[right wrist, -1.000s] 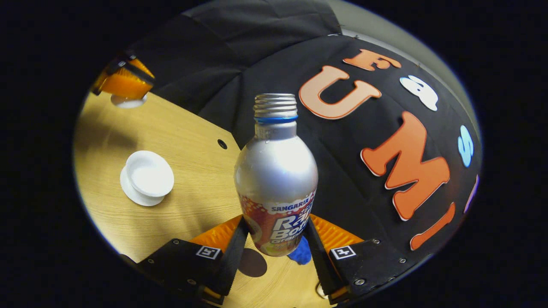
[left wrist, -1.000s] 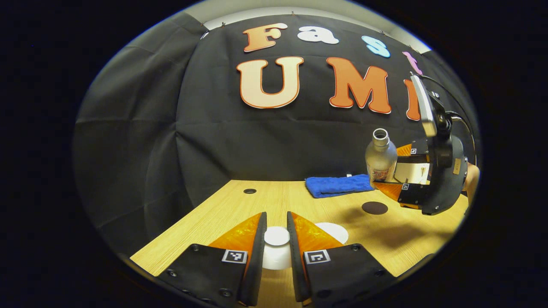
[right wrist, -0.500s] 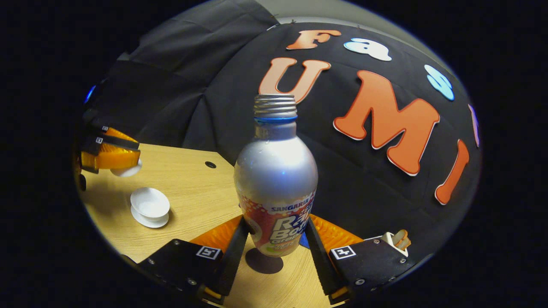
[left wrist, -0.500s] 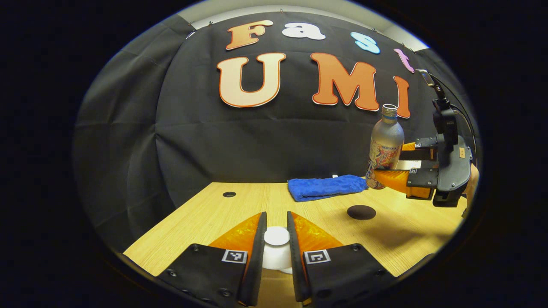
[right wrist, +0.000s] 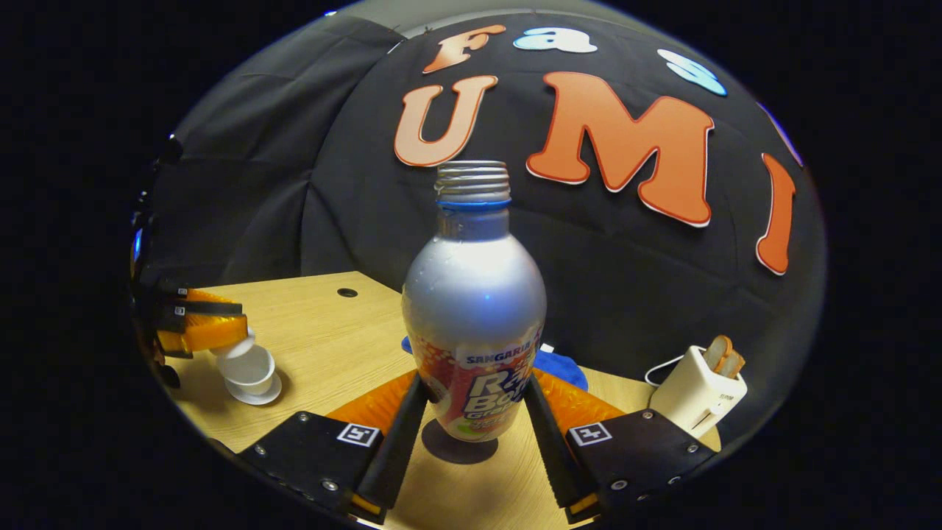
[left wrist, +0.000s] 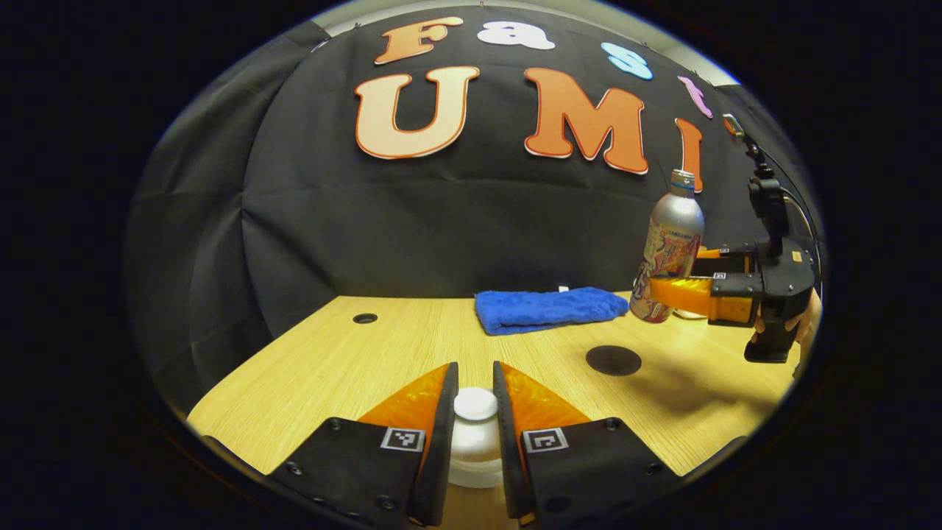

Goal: Open the teacup lid with one hand, grasp the water bottle and pour water into the teacup with the other hand; after pouring, place the water bottle on the coaster and then close the teacup lid.

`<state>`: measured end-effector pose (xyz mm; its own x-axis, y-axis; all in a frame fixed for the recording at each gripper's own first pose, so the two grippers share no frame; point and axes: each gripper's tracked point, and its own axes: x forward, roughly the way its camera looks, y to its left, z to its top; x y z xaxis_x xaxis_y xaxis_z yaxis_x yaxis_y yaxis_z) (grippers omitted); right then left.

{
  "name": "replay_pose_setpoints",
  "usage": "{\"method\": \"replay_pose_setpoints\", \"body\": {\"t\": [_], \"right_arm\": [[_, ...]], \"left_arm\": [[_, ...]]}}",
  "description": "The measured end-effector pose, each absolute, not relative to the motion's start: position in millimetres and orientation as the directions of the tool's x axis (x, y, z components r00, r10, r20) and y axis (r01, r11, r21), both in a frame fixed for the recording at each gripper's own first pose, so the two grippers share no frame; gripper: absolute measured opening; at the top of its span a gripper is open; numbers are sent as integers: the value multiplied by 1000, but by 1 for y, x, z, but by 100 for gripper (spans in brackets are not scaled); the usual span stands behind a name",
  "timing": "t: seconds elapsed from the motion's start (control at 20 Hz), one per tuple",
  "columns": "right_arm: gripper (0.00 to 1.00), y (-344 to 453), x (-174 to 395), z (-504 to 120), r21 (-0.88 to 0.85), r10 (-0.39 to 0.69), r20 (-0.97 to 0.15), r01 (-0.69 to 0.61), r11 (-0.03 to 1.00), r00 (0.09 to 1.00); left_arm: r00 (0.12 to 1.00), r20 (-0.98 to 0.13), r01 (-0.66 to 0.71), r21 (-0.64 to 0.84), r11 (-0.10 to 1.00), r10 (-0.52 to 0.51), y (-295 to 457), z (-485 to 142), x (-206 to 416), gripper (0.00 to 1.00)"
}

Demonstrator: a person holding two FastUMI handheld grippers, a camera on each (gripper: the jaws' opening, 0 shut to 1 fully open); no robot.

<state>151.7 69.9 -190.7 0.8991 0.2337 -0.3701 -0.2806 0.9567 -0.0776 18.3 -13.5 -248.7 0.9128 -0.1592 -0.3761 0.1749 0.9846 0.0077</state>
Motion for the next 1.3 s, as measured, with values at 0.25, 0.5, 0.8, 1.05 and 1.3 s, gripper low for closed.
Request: {"method": "replay_pose_setpoints", "body": {"t": [0.25, 0.5, 0.8, 1.05, 1.3], "right_arm": [[78, 70, 157, -206, -47, 233, -392, -272, 961, 890], [75, 74, 165, -219, -37, 223, -412, -261, 965, 884], [78, 77, 169, -240, -28, 217, -445, -255, 966, 869], [78, 80, 173, -255, 1, 213, -474, -241, 971, 855], [78, 80, 175, -274, 60, 209, -511, -207, 976, 834]], "left_arm": [[893, -421, 174, -3, 985, -159, -14, -270, 19, 35], [883, -437, 182, -14, 983, -170, -17, -280, 19, 35], [883, -437, 188, -1, 982, -170, -16, -278, 17, 38], [900, -410, 167, 7, 986, -149, -7, -267, 17, 43], [919, -370, 157, 21, 987, -138, -1, -252, 16, 66]]}}
